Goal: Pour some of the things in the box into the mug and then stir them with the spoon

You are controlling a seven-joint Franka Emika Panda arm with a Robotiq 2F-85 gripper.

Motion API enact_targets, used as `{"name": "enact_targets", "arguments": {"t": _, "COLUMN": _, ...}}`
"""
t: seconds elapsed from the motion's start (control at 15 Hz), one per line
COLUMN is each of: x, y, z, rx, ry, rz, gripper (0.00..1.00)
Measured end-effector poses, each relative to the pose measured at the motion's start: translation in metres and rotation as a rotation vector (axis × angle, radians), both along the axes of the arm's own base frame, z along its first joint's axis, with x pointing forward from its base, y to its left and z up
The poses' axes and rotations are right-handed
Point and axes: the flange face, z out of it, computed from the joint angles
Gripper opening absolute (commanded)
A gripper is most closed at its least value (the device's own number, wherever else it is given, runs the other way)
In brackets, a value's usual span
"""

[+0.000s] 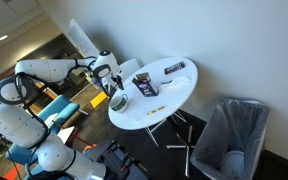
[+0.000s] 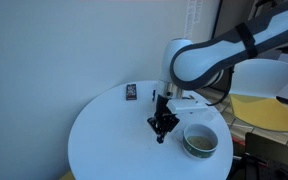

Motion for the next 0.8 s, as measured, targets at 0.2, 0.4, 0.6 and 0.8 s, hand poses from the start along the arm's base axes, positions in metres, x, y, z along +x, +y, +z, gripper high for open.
{"name": "enact_targets", "arguments": {"t": 0.2, "x": 0.006, "y": 0.001, "z": -0.027, "rx": -0.023, "ry": -0.019, "rz": -0.024, "gripper": 0.01}}
{"name": "enact_targets", "arguments": {"t": 0.4, "x": 0.010, "y": 0.001, "z": -0.043, "rx": -0.035, "ry": -0.025, "rz": -0.037, "gripper": 0.34}}
{"name": "enact_targets", "arguments": {"t": 0.6, "x": 0.010, "y": 0.001, "z": -0.047, "rx": -0.036, "ry": -0.019, "rz": -0.039, "gripper": 0.58}}
{"name": "enact_targets", "arguments": {"t": 0.8, "x": 0.010, "y": 0.001, "z": -0.046, "rx": -0.036, "ry": -0.023, "rz": -0.038, "gripper": 0.80}}
